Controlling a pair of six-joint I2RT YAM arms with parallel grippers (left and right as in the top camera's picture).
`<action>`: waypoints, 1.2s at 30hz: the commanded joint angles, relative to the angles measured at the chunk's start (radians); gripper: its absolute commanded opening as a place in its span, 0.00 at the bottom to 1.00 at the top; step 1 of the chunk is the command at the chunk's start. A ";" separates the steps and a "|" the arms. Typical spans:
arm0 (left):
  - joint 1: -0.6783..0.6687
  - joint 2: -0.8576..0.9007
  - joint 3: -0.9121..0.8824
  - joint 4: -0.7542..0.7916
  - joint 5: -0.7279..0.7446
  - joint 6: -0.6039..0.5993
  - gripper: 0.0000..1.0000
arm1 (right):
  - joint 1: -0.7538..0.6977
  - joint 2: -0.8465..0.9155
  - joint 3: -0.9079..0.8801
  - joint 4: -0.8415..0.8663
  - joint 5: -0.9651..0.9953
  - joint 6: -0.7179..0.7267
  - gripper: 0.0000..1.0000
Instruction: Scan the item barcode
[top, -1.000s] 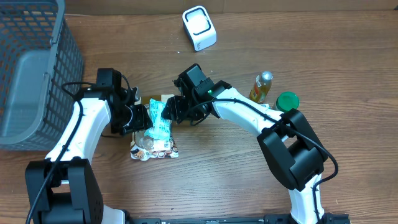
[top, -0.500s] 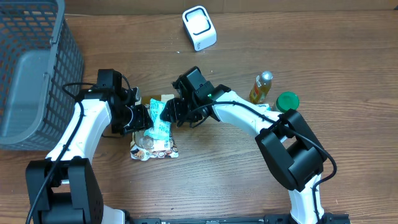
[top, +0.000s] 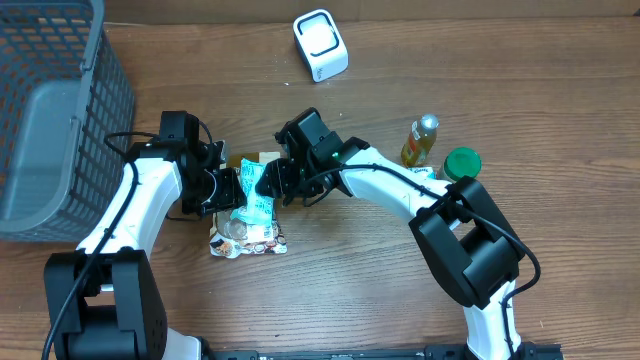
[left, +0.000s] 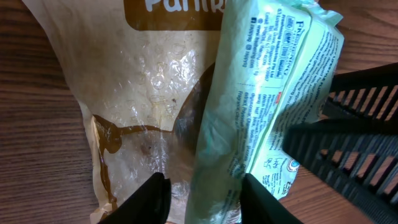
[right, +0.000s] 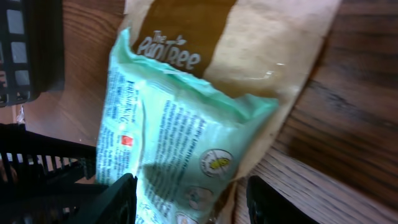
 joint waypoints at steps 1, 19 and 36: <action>-0.008 0.009 -0.013 0.002 0.002 0.019 0.34 | 0.022 -0.002 -0.008 0.015 -0.008 0.001 0.53; -0.008 0.009 -0.013 0.009 0.000 0.019 0.26 | 0.034 -0.002 -0.008 0.016 0.030 0.018 0.32; -0.008 0.009 -0.013 0.021 0.000 0.019 0.27 | 0.074 -0.002 -0.013 0.032 0.116 0.019 0.34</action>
